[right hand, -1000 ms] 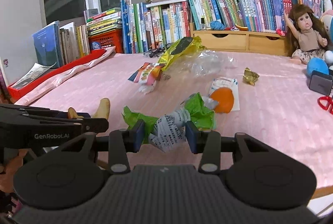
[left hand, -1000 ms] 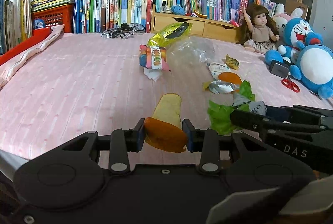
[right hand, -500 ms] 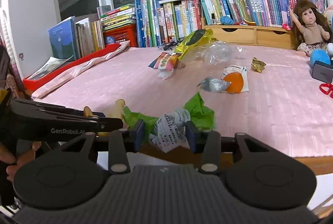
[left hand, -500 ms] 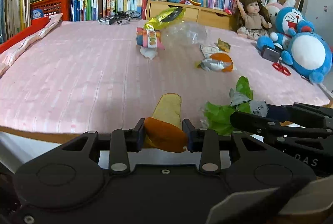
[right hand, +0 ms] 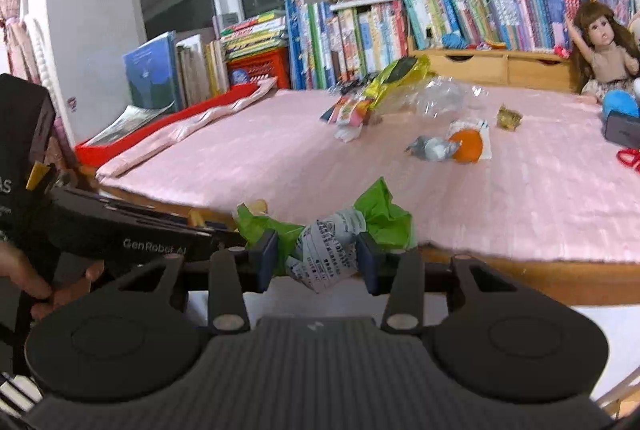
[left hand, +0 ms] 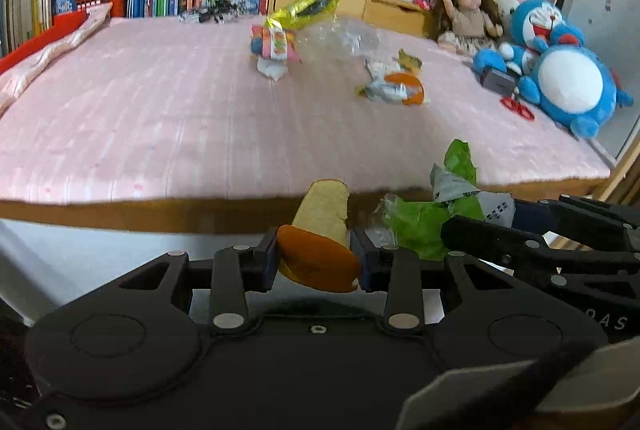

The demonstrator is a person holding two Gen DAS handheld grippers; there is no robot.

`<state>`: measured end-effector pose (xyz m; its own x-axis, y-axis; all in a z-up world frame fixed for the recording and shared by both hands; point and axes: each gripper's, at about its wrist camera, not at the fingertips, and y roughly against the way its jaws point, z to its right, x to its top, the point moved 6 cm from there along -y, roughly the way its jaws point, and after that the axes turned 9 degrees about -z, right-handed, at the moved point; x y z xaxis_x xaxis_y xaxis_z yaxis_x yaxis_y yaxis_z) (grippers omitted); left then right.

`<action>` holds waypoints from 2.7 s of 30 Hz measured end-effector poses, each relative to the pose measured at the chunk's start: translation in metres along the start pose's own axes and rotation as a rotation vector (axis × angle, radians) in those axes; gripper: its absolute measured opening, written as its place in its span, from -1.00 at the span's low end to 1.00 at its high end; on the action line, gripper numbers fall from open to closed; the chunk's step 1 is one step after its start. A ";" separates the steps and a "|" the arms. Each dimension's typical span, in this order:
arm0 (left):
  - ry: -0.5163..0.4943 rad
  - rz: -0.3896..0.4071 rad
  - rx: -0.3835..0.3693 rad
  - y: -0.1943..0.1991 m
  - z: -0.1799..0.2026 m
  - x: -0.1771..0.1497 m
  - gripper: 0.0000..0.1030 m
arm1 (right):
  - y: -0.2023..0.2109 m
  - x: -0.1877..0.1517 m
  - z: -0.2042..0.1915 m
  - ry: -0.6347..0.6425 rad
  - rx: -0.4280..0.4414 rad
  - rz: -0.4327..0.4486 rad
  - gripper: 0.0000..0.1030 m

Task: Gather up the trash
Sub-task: 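Lower the bread snack and green-wrapped bag past the table edge toward the black bin, then open the right tool to drop the green bag while the left tool releases the bread snack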

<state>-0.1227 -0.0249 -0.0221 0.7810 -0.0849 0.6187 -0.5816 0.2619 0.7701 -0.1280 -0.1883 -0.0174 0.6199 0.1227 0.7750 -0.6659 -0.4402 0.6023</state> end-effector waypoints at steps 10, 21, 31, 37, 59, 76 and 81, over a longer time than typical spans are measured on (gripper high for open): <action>-0.001 -0.120 0.005 -0.024 0.000 -0.032 -0.32 | -0.020 -0.035 -0.002 -0.021 0.006 -0.143 -0.07; 0.060 -0.365 -0.015 -0.080 -0.014 -0.070 -0.32 | -0.064 -0.078 0.006 -0.021 0.016 -0.392 -0.06; 0.036 -0.468 0.030 -0.114 -0.014 -0.085 -0.31 | -0.088 -0.096 0.002 0.029 0.029 -0.489 -0.06; 0.032 -0.489 0.040 -0.124 -0.012 -0.089 -0.31 | -0.097 -0.098 -0.001 0.034 0.027 -0.514 -0.05; 0.008 -0.492 0.077 -0.129 -0.013 -0.090 -0.28 | -0.103 -0.102 0.006 0.026 -0.005 -0.528 0.07; 0.001 -0.454 0.119 -0.120 -0.010 -0.087 0.11 | -0.095 -0.097 0.011 0.002 -0.016 -0.506 0.28; -0.005 -0.402 0.115 -0.106 -0.008 -0.075 0.12 | -0.087 -0.089 0.012 -0.003 -0.022 -0.476 0.30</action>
<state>-0.1179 -0.0383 -0.1514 0.9502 -0.1633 0.2653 -0.2519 0.0981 0.9628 -0.1205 -0.1719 -0.1409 0.8595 0.3033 0.4114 -0.3162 -0.3169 0.8942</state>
